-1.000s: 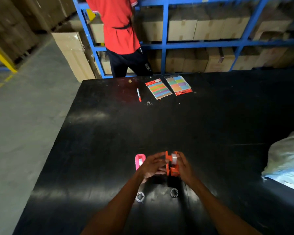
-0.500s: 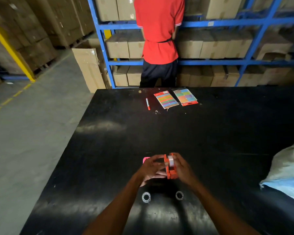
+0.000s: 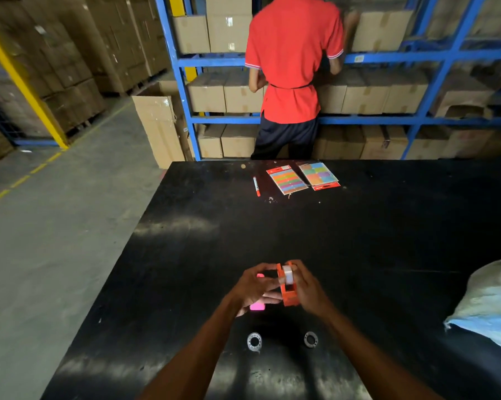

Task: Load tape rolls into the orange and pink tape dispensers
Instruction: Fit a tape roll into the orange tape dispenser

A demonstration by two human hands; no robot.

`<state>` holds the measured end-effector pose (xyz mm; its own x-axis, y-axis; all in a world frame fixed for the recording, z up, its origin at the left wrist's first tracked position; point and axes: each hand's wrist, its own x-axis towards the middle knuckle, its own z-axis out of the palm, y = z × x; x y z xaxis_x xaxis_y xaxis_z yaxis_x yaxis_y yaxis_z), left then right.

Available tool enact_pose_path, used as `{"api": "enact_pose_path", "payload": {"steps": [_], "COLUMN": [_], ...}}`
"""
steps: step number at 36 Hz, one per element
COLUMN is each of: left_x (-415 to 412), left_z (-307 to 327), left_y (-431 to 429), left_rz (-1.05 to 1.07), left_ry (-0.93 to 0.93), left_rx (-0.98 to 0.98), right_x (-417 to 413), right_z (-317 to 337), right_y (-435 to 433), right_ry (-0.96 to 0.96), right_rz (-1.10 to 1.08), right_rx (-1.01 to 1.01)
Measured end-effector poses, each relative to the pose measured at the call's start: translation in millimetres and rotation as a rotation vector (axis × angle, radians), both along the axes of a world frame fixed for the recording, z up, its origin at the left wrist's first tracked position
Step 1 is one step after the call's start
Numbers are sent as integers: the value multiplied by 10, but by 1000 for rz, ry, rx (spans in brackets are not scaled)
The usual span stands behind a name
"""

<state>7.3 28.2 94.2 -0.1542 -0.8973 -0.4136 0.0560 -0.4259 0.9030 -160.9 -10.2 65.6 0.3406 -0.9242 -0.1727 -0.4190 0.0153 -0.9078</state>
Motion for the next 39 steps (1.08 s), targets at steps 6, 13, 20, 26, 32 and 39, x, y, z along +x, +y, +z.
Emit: {"api": "enact_pose_path", "payload": {"steps": [6,13,20,26,32,39], "left_x": [15,-77,-386,-483,-437,-325], "left_z": [109,172,-10,-29,-116,-142], "left_y": [-28,17,39,35,-2,-91], "left_rz": [49,195,410,439,478,574], "left_ry": [6,91,281,434,422,430], "left_rx": [-57,-95,162,153,163,150], "right_x": [96,148,260,166,29,38], "right_z": [91,306,379,411,575,874], "right_y": [-47,-77,-60,-81,-131,-66], "right_ry": [-65,-48,158,550,552,420], "right_rz": [-71,-71,-31,-62,32,211], "right_rx": [-26,-38,-145,-369,-447,-593]}}
